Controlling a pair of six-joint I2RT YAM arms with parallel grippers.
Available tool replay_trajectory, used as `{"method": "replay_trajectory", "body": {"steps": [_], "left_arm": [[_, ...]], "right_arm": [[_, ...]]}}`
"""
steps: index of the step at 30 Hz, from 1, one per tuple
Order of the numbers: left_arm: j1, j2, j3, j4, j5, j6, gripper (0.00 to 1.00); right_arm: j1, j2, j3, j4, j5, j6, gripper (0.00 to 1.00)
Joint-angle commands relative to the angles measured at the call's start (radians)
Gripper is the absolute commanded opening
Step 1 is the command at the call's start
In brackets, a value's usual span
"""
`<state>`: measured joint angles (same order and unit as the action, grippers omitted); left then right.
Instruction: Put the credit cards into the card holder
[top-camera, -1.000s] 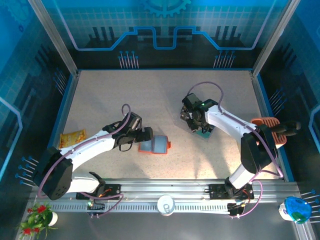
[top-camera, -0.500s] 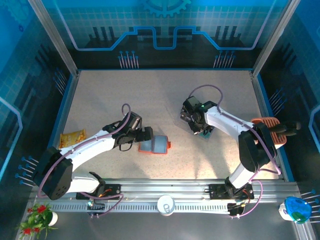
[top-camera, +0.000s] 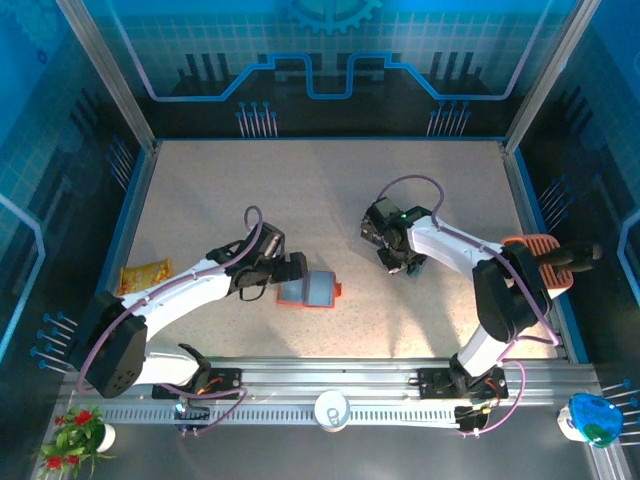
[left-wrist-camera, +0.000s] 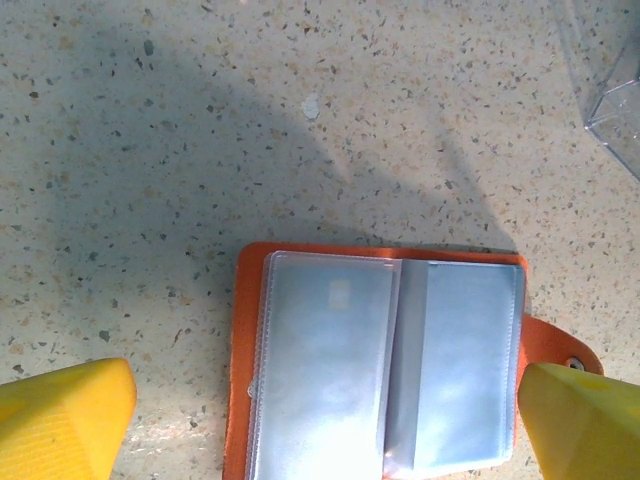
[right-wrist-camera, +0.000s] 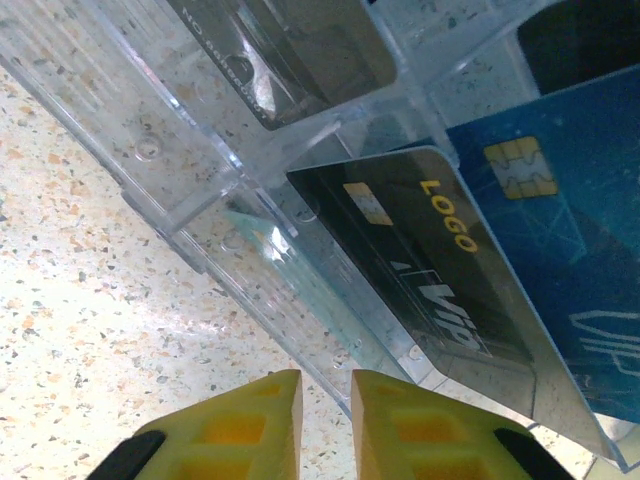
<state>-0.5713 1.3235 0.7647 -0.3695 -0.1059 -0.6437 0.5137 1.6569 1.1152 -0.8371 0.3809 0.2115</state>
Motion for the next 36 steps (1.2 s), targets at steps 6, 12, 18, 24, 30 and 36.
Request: {"method": "replay_trajectory", "body": {"steps": [6, 12, 18, 24, 30, 36], "left_arm": [[0.007, 0.009, 0.029, -0.019, 0.024, 0.03, 0.99], [0.007, 0.01, 0.031, -0.023, 0.028, 0.033, 0.99], [0.007, 0.0, 0.031, -0.03, 0.026, 0.038, 0.99], [0.007, -0.004, 0.033, -0.036, 0.024, 0.039, 0.99], [0.007, 0.003, 0.034, -0.032, 0.026, 0.039, 0.99], [0.008, 0.008, 0.034, -0.027, 0.028, 0.04, 0.99]], "right_arm": [[-0.014, -0.061, 0.013, -0.017, 0.004, -0.018, 0.29], [-0.018, -0.053, 0.029, -0.022, 0.031, -0.025, 0.33], [-0.018, 0.005, 0.025, -0.009, 0.034, -0.025, 0.35], [-0.018, 0.034, 0.007, 0.004, 0.029, -0.021, 0.32], [-0.018, -0.004, 0.007, 0.001, 0.024, -0.029, 0.22], [-0.017, -0.043, 0.026, -0.013, 0.027, -0.039, 0.27]]}}
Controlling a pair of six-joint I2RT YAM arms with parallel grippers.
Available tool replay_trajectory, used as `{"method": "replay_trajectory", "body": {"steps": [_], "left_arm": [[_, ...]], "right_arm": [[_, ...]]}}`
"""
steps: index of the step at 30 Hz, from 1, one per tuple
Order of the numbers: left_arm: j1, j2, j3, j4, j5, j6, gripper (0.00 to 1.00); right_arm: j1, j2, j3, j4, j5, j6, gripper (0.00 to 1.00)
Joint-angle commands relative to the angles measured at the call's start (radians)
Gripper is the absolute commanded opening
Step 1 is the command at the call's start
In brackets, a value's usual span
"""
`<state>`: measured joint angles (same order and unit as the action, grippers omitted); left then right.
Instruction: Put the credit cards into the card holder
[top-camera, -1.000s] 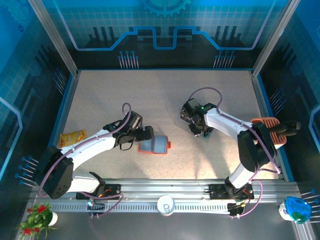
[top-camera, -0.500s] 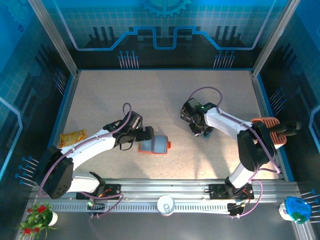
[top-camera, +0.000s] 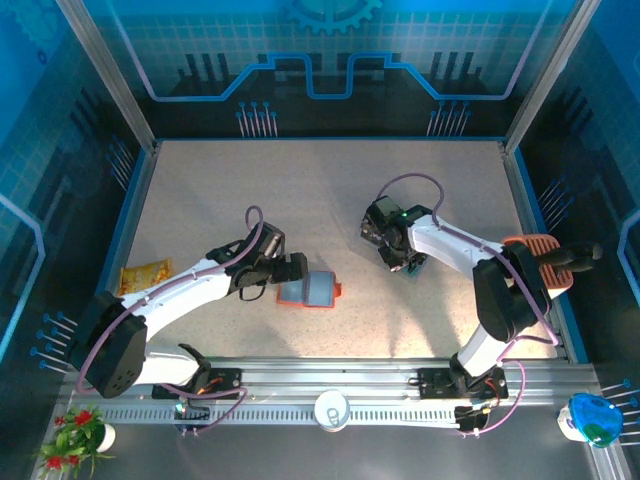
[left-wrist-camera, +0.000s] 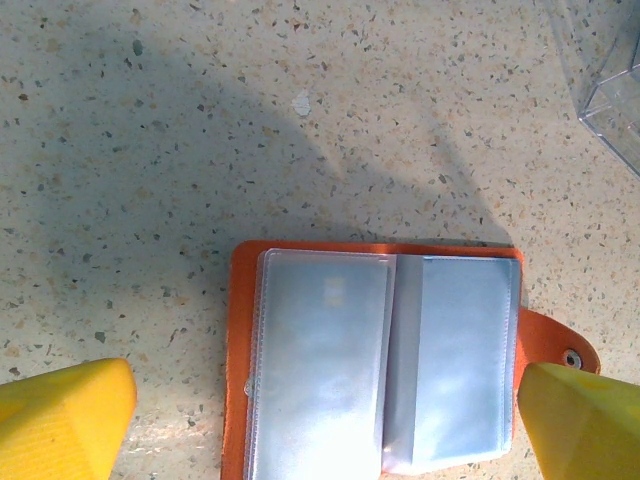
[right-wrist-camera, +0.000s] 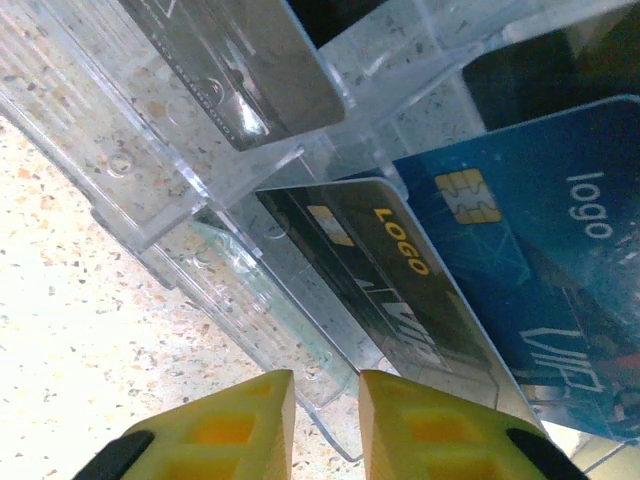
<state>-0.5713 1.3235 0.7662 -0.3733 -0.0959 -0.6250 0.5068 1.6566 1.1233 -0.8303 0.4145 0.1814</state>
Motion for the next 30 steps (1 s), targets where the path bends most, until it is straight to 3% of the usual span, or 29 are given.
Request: {"method": "replay_trajectory", "body": {"steps": [1, 9, 21, 30], "left_arm": [[0.008, 0.008, 0.033, -0.024, 0.019, 0.021, 0.99], [0.008, 0.014, 0.037, -0.023, 0.024, 0.021, 0.99], [0.008, 0.003, 0.031, -0.029, 0.022, 0.019, 0.99], [0.007, 0.003, 0.032, -0.03, 0.024, 0.021, 0.99]], "right_arm": [[-0.01, -0.051, 0.022, -0.02, -0.003, -0.009, 0.27], [-0.011, -0.055, 0.029, -0.008, 0.016, -0.019, 0.35], [-0.012, 0.028, -0.018, 0.04, 0.009, -0.013, 0.35], [-0.012, -0.002, -0.038, 0.042, 0.001, -0.023, 0.25]]}}
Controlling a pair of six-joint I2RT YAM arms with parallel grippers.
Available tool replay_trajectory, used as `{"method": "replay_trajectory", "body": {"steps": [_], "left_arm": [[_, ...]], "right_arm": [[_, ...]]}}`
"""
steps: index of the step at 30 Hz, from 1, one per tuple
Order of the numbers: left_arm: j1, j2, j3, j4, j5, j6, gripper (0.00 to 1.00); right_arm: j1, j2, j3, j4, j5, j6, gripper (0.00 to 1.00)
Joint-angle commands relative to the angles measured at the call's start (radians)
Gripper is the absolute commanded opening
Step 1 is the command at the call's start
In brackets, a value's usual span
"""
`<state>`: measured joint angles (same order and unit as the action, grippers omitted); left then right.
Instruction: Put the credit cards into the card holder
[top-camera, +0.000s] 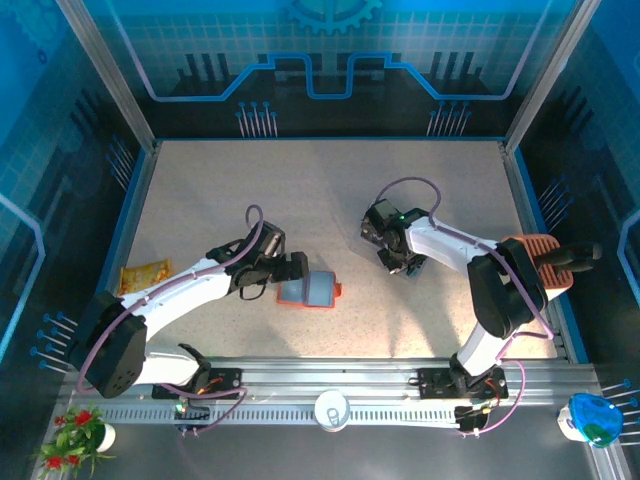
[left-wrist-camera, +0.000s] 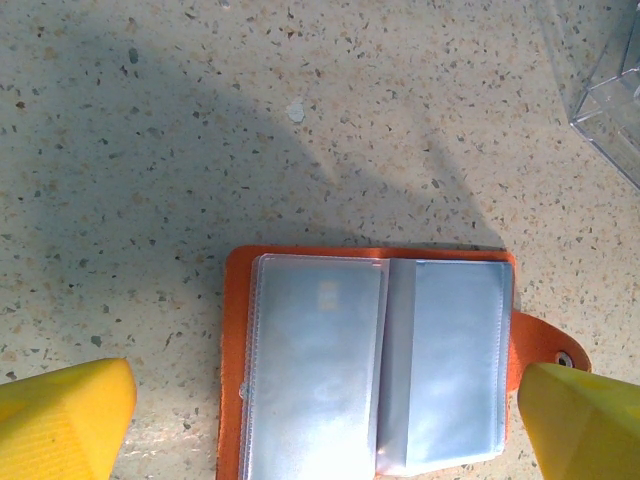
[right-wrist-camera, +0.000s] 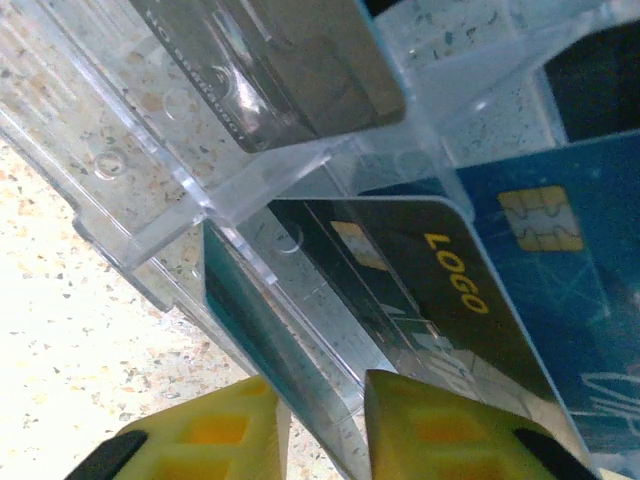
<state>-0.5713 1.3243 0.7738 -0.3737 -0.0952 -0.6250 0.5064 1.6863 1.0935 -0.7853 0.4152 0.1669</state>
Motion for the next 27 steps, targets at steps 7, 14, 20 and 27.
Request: {"method": "replay_trajectory", "body": {"steps": [7, 14, 20, 27], "left_arm": [[0.008, 0.002, 0.024, -0.03, 0.022, 0.022, 0.99], [0.007, 0.001, 0.02, -0.027, 0.024, 0.021, 0.99], [0.007, -0.002, 0.019, -0.028, 0.024, 0.021, 0.99], [0.007, 0.004, 0.019, -0.023, 0.027, 0.021, 0.99]], "right_arm": [[-0.011, -0.083, -0.004, -0.005, -0.03, -0.036, 0.27], [-0.012, -0.089, -0.001, -0.005, -0.047, -0.037, 0.27], [-0.011, -0.071, -0.007, 0.003, -0.04, -0.038, 0.33], [-0.012, -0.052, 0.002, 0.008, -0.019, -0.047, 0.39]]}}
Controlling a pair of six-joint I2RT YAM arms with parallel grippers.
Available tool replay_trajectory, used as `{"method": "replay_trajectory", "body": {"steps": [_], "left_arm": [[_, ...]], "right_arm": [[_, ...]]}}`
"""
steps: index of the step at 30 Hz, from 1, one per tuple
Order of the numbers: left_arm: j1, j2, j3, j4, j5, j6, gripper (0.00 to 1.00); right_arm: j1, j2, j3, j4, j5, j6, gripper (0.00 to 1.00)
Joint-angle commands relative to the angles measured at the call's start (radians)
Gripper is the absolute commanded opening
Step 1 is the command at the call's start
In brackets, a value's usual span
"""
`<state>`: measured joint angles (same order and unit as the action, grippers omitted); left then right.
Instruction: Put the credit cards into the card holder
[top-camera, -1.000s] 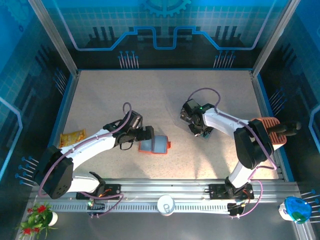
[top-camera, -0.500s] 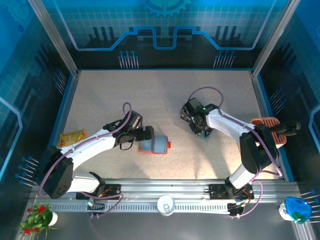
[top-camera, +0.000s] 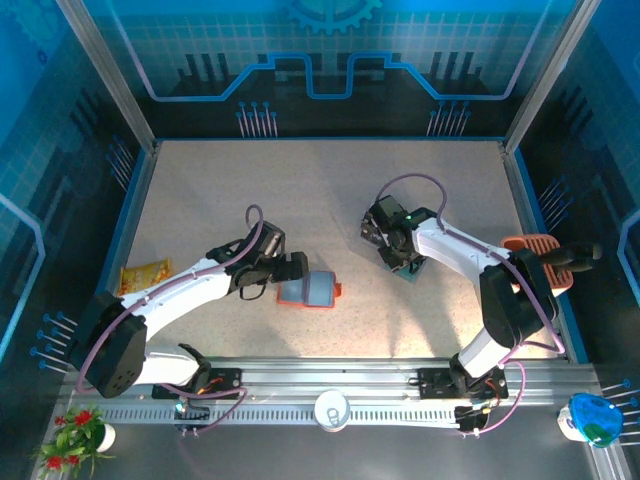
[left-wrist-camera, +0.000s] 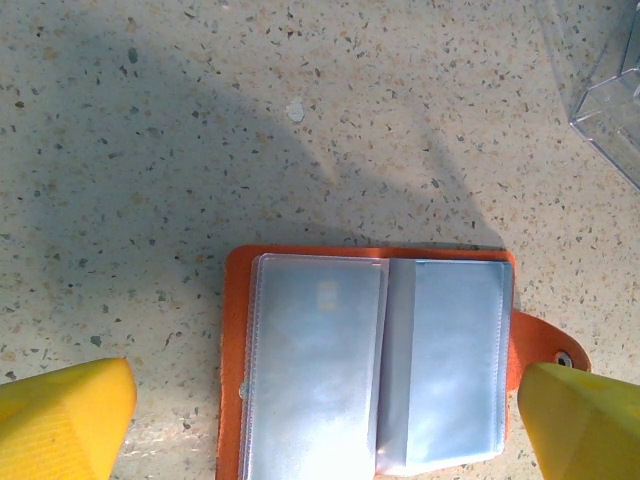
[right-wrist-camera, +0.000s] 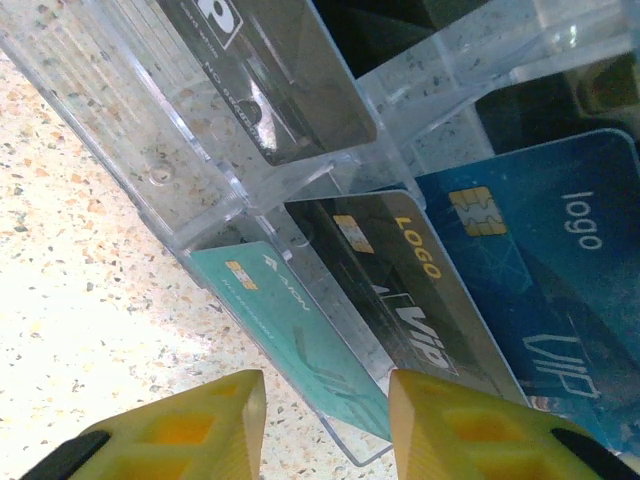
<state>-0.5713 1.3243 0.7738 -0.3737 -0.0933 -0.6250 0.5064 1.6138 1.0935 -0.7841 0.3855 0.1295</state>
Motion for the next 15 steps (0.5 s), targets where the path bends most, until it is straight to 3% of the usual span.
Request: {"method": "replay_trajectory", "body": {"steps": [1, 8, 15], "left_arm": [[0.007, 0.005, 0.02, -0.023, 0.027, 0.021, 0.99], [0.007, 0.003, 0.018, -0.024, 0.026, 0.02, 0.99], [0.007, 0.007, 0.014, -0.021, 0.024, 0.024, 0.99]], "right_arm": [[-0.014, 0.028, 0.003, 0.009, 0.011, -0.01, 0.39], [-0.016, 0.096, -0.001, 0.025, 0.001, -0.013, 0.39], [-0.016, 0.055, -0.024, 0.031, -0.022, -0.005, 0.28]]}}
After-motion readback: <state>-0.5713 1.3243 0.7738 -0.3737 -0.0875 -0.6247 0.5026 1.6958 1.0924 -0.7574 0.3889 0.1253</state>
